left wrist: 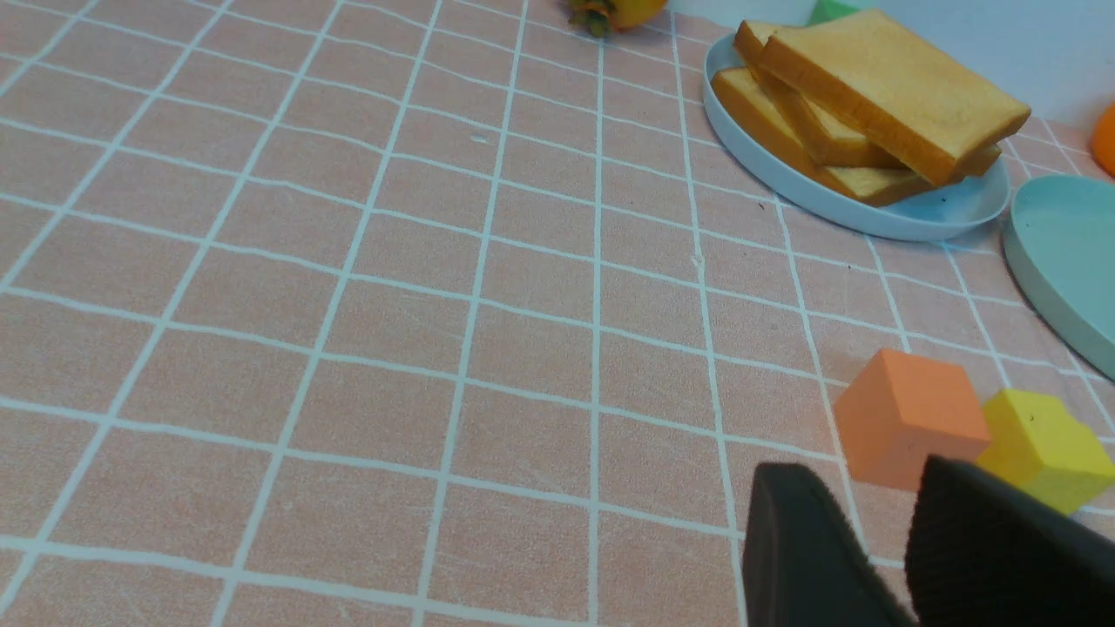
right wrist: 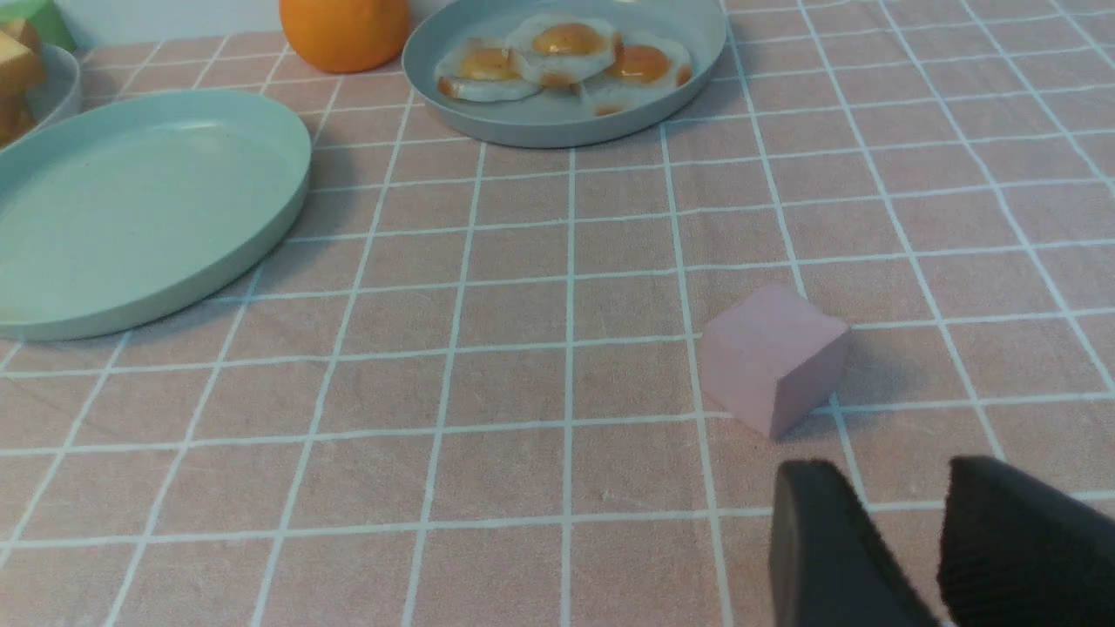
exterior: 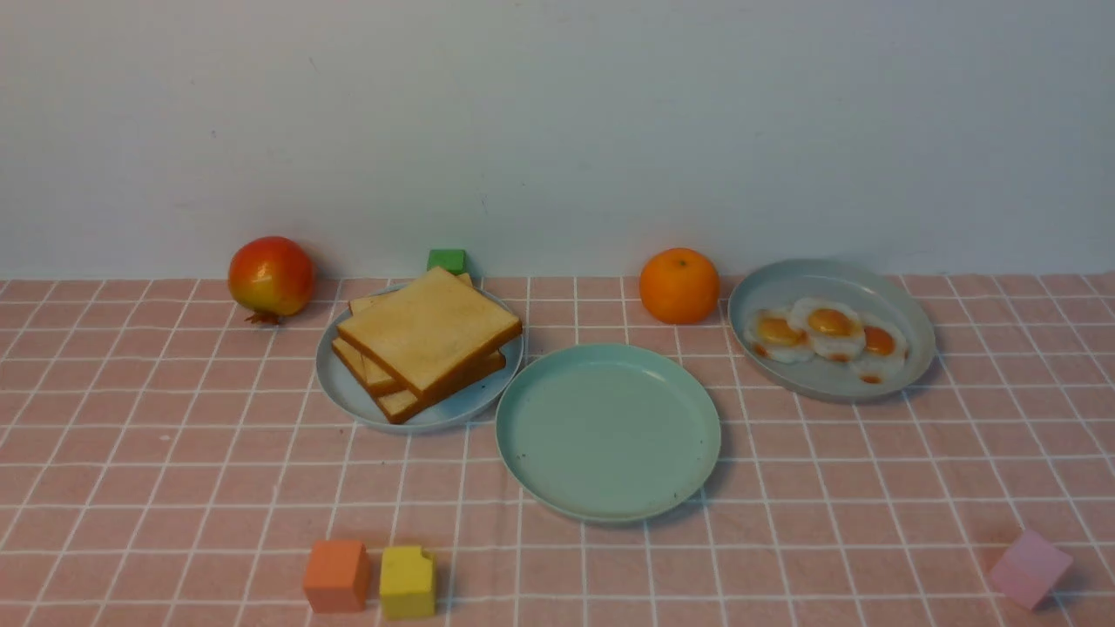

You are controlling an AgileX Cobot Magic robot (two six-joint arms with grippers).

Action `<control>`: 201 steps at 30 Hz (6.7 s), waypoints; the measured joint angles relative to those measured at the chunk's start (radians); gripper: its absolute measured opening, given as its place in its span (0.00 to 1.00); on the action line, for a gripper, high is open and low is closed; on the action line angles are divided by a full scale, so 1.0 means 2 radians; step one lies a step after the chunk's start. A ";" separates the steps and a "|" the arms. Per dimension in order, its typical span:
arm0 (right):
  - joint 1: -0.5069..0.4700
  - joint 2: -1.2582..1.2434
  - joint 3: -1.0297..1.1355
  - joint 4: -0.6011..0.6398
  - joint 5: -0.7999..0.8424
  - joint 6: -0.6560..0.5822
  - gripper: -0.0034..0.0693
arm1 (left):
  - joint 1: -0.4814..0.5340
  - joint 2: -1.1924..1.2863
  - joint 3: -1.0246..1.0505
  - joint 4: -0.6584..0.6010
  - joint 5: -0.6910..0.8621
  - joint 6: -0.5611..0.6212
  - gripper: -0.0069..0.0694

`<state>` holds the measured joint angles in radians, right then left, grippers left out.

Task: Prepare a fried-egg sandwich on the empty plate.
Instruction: Use the left arm to grab a slice of bread, then use the left arm to put a slice of bread into the empty plate in the middle

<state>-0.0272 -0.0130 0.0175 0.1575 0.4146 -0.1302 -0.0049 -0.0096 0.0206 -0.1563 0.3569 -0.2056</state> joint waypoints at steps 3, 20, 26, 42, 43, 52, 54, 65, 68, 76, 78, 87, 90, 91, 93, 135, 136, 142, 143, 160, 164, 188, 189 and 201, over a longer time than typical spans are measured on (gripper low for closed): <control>0.000 0.000 0.000 0.000 0.000 0.000 0.38 | 0.000 0.000 0.000 0.000 0.000 0.000 0.40; 0.000 0.000 0.000 0.000 0.000 0.000 0.38 | 0.000 0.000 0.000 0.000 0.000 0.000 0.40; 0.000 0.000 0.000 0.000 0.000 0.000 0.38 | 0.000 0.000 0.004 -0.092 -0.032 -0.044 0.40; 0.000 0.000 0.000 0.000 0.000 0.000 0.38 | 0.000 0.043 -0.109 -0.321 -0.002 0.007 0.19; 0.000 0.000 0.000 0.000 0.000 0.000 0.38 | 0.000 0.082 -0.149 -0.316 0.029 0.055 0.13; 0.000 0.000 0.000 0.000 0.000 0.000 0.38 | -0.108 0.278 -0.329 -0.228 0.165 0.178 0.11; 0.000 0.000 0.000 0.000 0.000 0.000 0.38 | -0.134 0.328 -0.356 -0.201 0.189 0.164 0.11; 0.000 0.000 0.001 0.006 -0.004 0.002 0.38 | -0.260 0.518 -0.440 -0.120 0.252 0.128 0.11; 0.000 0.000 0.004 0.074 -0.035 0.048 0.38 | -0.293 0.529 -0.440 -0.101 0.251 0.103 0.11; 0.000 0.000 0.004 0.259 -0.144 0.155 0.38 | -0.304 0.569 -0.469 -0.069 0.255 0.087 0.11; 0.009 0.001 -0.034 0.272 -0.101 0.141 0.37 | -0.304 0.593 -0.505 -0.056 0.268 0.086 0.11; 0.073 0.164 -0.352 0.152 0.269 -0.002 0.17 | -0.257 0.724 -0.656 -0.033 0.308 0.103 0.11; 0.136 0.208 -0.442 0.088 0.314 -0.002 0.09 | -0.220 0.793 -0.718 -0.025 0.307 0.110 0.11; 0.151 0.215 -0.461 0.074 0.320 -0.001 0.08 | -0.216 0.810 -0.733 -0.021 0.306 0.111 0.11; 0.184 0.226 -0.489 0.051 0.330 0.002 0.07 | -0.210 0.858 -0.773 -0.002 0.306 0.115 0.11; 0.226 0.270 -0.519 0.039 0.367 -0.038 0.14 | -0.215 1.117 -0.913 0.188 0.128 0.135 0.45; 0.226 0.270 -0.519 0.039 0.367 -0.038 0.14 | -0.216 1.117 -0.914 0.189 0.128 0.135 0.41; 0.226 0.270 -0.519 0.041 0.367 -0.038 0.14 | -0.218 1.117 -0.915 0.192 0.128 0.135 0.16; 0.226 0.270 -0.519 0.044 0.367 -0.038 0.15 | -0.218 1.117 -0.917 0.192 0.130 0.135 0.15; 0.226 0.268 -0.519 0.043 0.377 -0.038 0.16 | -0.301 0.996 -0.907 0.095 0.232 0.179 0.15; 0.226 0.268 -0.519 0.040 0.390 -0.038 0.16 | -0.353 1.024 -0.900 0.087 0.214 0.187 0.15; 0.226 0.267 -0.519 0.037 0.420 -0.038 0.19 | -0.369 1.086 -0.897 0.124 0.132 0.176 0.46; 0.226 0.267 -0.519 0.037 0.420 -0.038 0.19 | -0.369 1.086 -0.897 0.124 0.132 0.175 0.46; 0.226 0.316 -0.519 0.026 0.418 -0.004 0.20 | -0.369 0.959 -0.916 0.108 0.263 0.077 0.48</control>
<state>0.4239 0.6195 -1.0204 0.2088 1.2510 -0.1381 -0.7420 1.9093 -1.8121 0.0593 0.8822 -0.0513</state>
